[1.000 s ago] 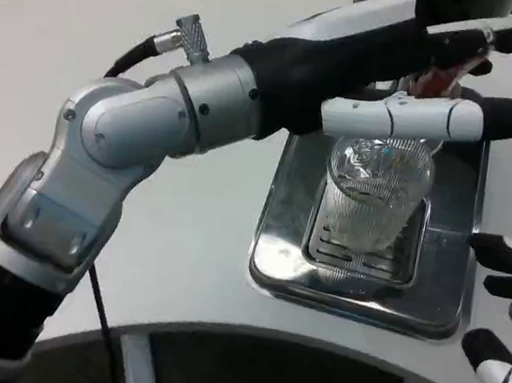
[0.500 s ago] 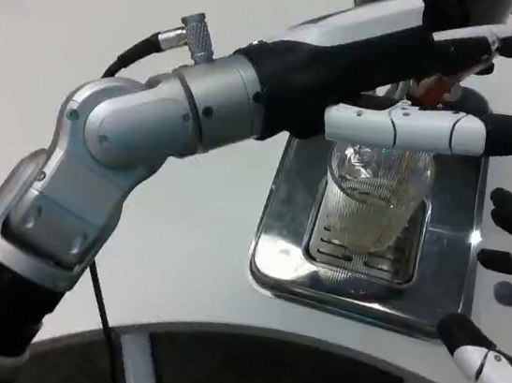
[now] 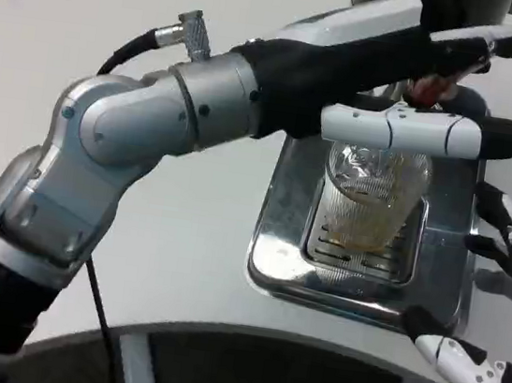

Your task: Grasp the cup under the faucet to collect the drink, then remove the cup.

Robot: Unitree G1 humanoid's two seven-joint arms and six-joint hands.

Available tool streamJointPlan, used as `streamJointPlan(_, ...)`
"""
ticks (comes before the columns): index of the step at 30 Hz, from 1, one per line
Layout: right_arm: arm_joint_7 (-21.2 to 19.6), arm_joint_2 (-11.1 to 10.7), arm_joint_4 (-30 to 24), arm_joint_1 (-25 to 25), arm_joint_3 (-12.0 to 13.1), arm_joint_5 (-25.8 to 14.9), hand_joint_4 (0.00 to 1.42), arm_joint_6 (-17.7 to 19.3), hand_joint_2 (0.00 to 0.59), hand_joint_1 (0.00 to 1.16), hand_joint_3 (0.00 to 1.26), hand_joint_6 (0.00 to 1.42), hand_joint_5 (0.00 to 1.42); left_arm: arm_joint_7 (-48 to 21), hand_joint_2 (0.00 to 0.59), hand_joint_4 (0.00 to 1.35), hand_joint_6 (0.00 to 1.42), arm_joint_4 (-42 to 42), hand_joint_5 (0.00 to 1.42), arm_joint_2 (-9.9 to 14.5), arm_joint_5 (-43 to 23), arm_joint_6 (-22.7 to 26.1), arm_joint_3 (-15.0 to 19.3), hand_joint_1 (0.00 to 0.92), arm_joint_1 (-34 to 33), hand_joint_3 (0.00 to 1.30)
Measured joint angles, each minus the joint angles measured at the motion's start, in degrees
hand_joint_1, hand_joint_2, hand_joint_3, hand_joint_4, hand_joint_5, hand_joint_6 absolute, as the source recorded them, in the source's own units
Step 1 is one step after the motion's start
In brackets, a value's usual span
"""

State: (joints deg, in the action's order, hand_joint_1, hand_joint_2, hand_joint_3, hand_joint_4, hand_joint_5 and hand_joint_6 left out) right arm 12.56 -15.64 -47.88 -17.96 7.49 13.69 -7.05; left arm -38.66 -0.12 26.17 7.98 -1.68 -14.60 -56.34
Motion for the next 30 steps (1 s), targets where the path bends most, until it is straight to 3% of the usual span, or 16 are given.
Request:
streamJointPlan(12, -4.03, 2.84, 9.67, 5.46, -3.44, -0.05, 0.13, 5.82, 0.244, 0.72, 0.11, 0.22, 0.18, 0.00, 0.138, 0.00, 0.20, -0.21, 0.09, 0.49, 0.01, -0.33, 0.30, 0.000, 0.01, 0.07)
streamJointPlan(30, -7.70, 4.50, 16.49, 11.91, -6.23, 1.17, 0.14, 6.11, 0.245, 0.72, 0.12, 0.23, 0.18, -0.91, 0.138, 0.00, 0.20, 1.16, 0.09, 1.06, 1.27, -2.81, 0.27, 0.000, -0.98, 0.07)
